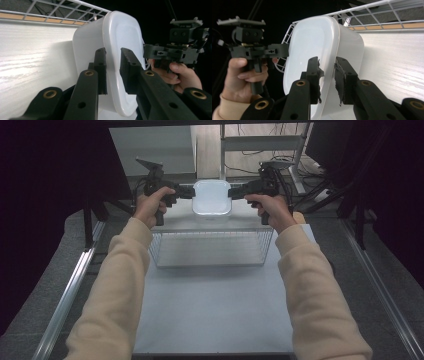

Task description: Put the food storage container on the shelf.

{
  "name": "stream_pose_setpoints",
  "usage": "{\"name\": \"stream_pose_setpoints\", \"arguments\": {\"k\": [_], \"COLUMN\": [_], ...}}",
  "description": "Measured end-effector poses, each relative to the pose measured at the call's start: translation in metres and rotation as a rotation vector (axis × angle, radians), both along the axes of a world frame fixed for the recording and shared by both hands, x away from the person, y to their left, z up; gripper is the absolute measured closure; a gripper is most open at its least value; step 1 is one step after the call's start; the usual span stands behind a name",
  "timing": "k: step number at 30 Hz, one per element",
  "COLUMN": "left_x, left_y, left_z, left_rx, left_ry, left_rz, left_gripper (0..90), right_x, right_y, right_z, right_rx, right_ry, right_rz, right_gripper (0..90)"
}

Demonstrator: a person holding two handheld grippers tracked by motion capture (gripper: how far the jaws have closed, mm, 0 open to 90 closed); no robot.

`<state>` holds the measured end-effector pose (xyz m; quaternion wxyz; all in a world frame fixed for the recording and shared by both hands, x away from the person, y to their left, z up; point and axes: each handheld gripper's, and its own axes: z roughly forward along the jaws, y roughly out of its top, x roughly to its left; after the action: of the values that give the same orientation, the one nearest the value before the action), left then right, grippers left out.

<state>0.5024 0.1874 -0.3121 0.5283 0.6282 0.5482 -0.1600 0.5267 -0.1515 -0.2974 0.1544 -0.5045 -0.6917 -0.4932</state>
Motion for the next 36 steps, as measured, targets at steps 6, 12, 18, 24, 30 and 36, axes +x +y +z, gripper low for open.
{"name": "stream_pose_setpoints", "arguments": {"k": [6,12,18,24,30,36], "left_x": [0.005,0.005,-0.003,-0.03,-0.078,-0.129], "left_y": [0.0,0.001,-0.002,0.007,0.016,0.013], "left_z": [-0.006,-0.01,-0.004,0.011,0.017,0.007], "left_rx": [0.005,-0.012,0.037,0.087,0.167,0.271], "left_ry": [0.024,0.023,-0.036,-0.15,-0.264,-0.321], "left_rz": [0.006,0.007,0.055,0.112,0.118,0.067], "left_gripper": [74.4,74.1,51.1,32.2,28.6,30.1], "right_x": [0.007,0.007,-0.001,-0.032,-0.069,-0.117], "right_y": [-0.001,0.0,0.002,0.0,-0.009,-0.026], "right_z": [-0.007,-0.009,-0.002,0.017,0.022,0.013], "right_rx": [0.023,0.015,-0.001,-0.14,-0.202,-0.24], "right_ry": [0.048,0.048,-0.009,-0.227,-0.374,-0.472], "right_rz": [-0.027,-0.038,-0.069,-0.044,0.0,0.029], "right_gripper": [73.0,72.9,48.5,30.0,26.8,24.8]}}
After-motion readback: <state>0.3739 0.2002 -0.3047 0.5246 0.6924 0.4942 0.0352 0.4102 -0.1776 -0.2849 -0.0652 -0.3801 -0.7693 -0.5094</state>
